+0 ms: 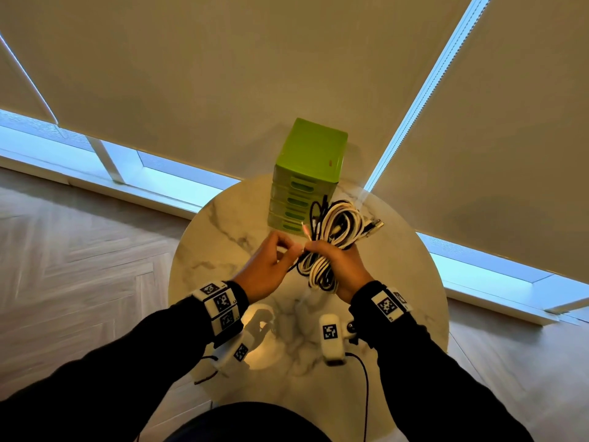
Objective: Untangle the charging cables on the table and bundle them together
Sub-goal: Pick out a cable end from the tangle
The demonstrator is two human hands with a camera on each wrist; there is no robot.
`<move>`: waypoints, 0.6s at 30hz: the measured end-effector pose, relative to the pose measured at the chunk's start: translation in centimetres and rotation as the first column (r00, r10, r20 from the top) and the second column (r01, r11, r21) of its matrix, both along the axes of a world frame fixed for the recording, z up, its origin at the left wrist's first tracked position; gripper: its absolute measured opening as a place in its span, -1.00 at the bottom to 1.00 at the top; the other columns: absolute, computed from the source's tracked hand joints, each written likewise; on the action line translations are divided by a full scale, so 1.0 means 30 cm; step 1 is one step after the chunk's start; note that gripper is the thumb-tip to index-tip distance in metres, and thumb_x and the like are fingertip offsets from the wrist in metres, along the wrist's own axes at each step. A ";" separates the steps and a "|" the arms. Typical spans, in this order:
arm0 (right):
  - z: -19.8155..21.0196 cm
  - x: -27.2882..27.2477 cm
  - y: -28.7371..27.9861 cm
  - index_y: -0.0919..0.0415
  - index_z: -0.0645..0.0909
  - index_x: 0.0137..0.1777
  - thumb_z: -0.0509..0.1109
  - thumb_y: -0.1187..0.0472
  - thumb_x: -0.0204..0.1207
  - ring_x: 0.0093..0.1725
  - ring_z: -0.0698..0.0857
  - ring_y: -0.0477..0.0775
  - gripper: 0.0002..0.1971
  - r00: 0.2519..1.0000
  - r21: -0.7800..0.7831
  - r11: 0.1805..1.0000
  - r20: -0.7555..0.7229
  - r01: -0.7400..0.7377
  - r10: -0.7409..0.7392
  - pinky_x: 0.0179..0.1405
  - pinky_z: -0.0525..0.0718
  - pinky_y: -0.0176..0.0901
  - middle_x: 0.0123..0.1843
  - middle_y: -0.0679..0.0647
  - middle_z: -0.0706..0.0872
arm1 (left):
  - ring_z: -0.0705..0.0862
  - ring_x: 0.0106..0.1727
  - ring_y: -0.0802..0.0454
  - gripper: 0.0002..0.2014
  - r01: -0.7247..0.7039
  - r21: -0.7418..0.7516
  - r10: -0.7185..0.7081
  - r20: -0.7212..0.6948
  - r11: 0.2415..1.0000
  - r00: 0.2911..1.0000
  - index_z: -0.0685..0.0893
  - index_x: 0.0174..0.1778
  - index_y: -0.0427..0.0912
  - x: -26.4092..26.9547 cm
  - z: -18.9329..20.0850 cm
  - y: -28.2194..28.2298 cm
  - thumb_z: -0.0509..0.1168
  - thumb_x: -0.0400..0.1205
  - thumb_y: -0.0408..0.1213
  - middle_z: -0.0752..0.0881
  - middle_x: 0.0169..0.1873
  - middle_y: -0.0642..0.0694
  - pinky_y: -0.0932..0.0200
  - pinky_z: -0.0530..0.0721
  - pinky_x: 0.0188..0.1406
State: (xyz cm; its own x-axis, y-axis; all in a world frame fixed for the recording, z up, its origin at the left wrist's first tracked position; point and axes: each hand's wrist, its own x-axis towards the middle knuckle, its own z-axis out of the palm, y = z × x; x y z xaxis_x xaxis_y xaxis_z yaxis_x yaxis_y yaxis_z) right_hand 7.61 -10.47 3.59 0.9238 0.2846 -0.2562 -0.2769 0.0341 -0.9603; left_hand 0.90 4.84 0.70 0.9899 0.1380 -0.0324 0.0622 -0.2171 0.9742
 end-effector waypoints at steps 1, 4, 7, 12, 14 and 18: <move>0.008 0.011 -0.005 0.37 0.69 0.03 0.51 0.41 0.45 -0.06 0.79 0.36 -0.83 0.999 0.054 0.998 -0.038 0.030 -0.028 0.04 0.76 0.25 -0.06 0.39 0.80 | 0.70 -0.20 0.14 -0.81 0.046 0.003 -0.046 -0.039 0.999 0.998 0.51 -0.05 0.01 -0.012 -0.014 -0.007 0.19 0.78 0.02 0.71 -0.13 0.03 0.04 0.70 -0.07; 0.027 0.025 -0.011 0.48 0.65 0.11 0.45 0.38 0.51 -0.05 0.75 0.37 -0.78 0.982 0.214 0.974 -0.187 0.074 -0.034 -0.03 0.77 0.16 -0.06 0.46 0.75 | 0.49 -0.29 0.05 -0.67 0.137 -0.136 -0.146 -0.058 0.981 0.988 0.50 -0.23 -0.03 -0.038 -0.030 -0.038 0.09 0.84 -0.06 0.57 -0.33 -0.02 0.06 0.52 -0.18; 0.043 0.012 -0.017 0.45 0.66 0.02 0.42 0.27 0.48 0.00 0.76 0.34 -0.77 0.948 0.374 0.926 -0.311 0.050 0.075 0.08 0.75 0.13 -0.07 0.34 0.76 | 0.41 -0.34 0.16 -0.63 0.146 -0.157 -0.153 -0.033 0.977 0.988 0.56 -0.24 -0.13 -0.029 0.000 -0.042 0.06 0.85 -0.12 0.49 -0.42 0.10 0.27 0.44 -0.24; 0.050 -0.003 -0.036 0.29 0.65 -0.19 0.32 0.21 0.56 -0.15 0.78 0.20 -0.82 0.922 0.614 0.789 -0.316 0.018 0.225 0.12 0.76 0.13 -0.24 0.20 0.72 | 0.47 -0.23 0.13 -0.66 0.201 -0.015 -0.202 -0.014 0.979 0.979 0.67 -0.27 0.01 -0.020 -0.002 0.011 0.20 0.74 0.05 0.53 -0.34 -0.10 0.29 0.48 -0.16; 0.056 -0.001 -0.040 0.30 0.66 -0.19 0.48 0.21 0.45 -0.20 0.75 0.14 -0.86 0.916 0.643 0.764 -0.274 -0.053 0.294 0.05 0.76 0.06 -0.26 0.18 0.70 | 0.44 -0.29 0.15 -0.69 0.200 0.011 -0.200 -0.036 0.980 0.979 0.69 -0.25 0.00 -0.023 -0.010 0.015 0.26 0.67 0.10 0.52 -0.38 -0.01 0.27 0.45 -0.23; 0.070 0.011 -0.066 0.27 0.59 -0.08 0.65 0.19 0.24 -0.23 0.72 0.07 -0.66 0.839 0.594 0.758 -0.241 -0.270 0.487 0.00 0.71 0.01 -0.29 0.11 0.67 | 0.38 -0.39 0.17 -0.63 0.137 0.070 -0.130 -0.089 0.988 0.987 0.64 -0.27 -0.18 -0.010 -0.016 0.050 0.50 0.53 0.07 0.46 -0.46 0.09 0.22 0.40 -0.31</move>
